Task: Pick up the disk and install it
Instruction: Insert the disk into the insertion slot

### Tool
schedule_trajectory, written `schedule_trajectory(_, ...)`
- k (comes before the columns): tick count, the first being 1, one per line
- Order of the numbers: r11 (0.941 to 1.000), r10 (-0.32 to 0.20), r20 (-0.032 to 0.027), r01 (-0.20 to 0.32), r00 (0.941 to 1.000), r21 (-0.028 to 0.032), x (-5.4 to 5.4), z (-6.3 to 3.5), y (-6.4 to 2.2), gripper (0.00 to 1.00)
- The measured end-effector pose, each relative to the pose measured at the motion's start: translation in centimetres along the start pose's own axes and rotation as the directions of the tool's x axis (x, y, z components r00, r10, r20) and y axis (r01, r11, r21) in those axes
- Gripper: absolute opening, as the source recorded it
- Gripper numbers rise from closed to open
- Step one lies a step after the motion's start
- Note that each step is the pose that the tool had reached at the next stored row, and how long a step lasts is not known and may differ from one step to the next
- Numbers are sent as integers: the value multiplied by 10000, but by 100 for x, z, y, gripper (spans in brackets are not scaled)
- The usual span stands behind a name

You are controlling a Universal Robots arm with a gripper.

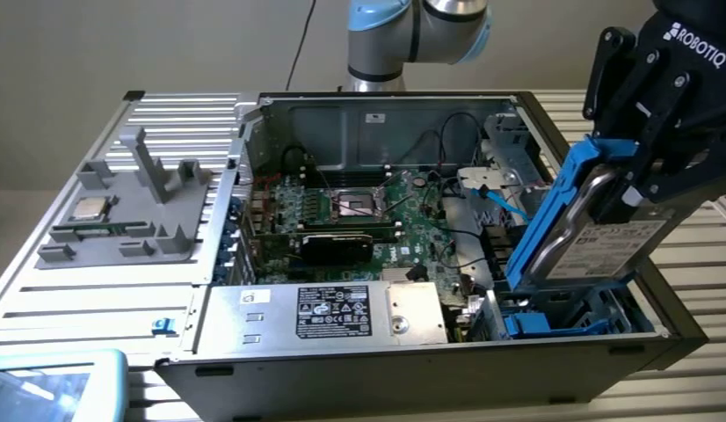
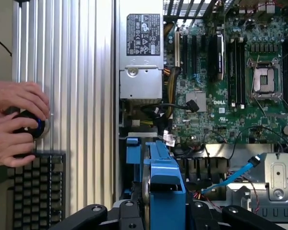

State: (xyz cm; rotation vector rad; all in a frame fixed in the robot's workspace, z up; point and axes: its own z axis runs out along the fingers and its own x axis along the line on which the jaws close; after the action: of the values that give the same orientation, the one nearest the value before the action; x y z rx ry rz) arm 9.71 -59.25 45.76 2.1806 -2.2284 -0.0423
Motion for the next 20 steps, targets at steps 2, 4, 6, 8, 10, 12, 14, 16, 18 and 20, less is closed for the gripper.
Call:
schedule_trajectory(2, 10000, -1, 25, 1, 10000, 0, 7, 16, -1, 37)
schedule_trajectory(4, 10000, -2, 54, 2, 10000, -1, 11, 37, -1, 37)
schedule_trajectory(6, 10000, -3, 84, 3, 10000, -2, 16, 57, -2, 37)
schedule_trajectory(8, 10000, -4, 119, 4, 9999, -3, 24, 77, -3, 37)
schedule_trajectory(10, 10000, -4, 161, 4, 9999, -3, 32, 99, -4, 37)
schedule_trajectory(12, 10000, -4, 212, 4, 9998, -4, 44, 118, -5, 37)
schedule_trajectory(14, 10000, -3, 262, 4, 9997, -6, 62, 133, -6, 37)
schedule_trajectory(16, 10000, -2, 309, 2, 9995, -7, 86, 148, -7, 37)
schedule_trajectory(18, 10000, -1, 347, 1, 9994, -8, 108, 158, -8, 37)
schedule_trajectory(20, 10000, 5, 370, -4, 9993, -8, 109, 175, -9, 37)
